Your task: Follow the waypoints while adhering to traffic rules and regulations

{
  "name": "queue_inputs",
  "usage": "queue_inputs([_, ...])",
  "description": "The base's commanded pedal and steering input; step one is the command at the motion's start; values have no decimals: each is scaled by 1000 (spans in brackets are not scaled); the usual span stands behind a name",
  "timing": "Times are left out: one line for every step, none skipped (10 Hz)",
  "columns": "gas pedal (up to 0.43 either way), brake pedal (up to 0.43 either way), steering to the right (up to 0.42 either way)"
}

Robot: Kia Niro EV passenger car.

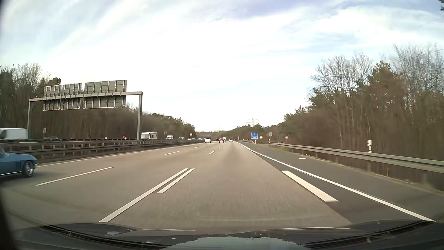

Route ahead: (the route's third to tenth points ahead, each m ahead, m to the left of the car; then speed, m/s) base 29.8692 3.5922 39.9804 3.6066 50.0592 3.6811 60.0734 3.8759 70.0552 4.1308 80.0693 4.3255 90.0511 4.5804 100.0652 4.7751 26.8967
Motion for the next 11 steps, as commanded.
queue_inputs([311, 0, -1])
queue_inputs([311, 0, -1])
queue_inputs([311, 0, -1])
queue_inputs([311, 0, -1])
queue_inputs([311, 0, -1])
queue_inputs([311, 0, -1])
queue_inputs([311, 0, -2])
queue_inputs([311, 0, -2])
queue_inputs([311, 0, -2])
queue_inputs([311, 0, -1])
queue_inputs([311, 0, -2])
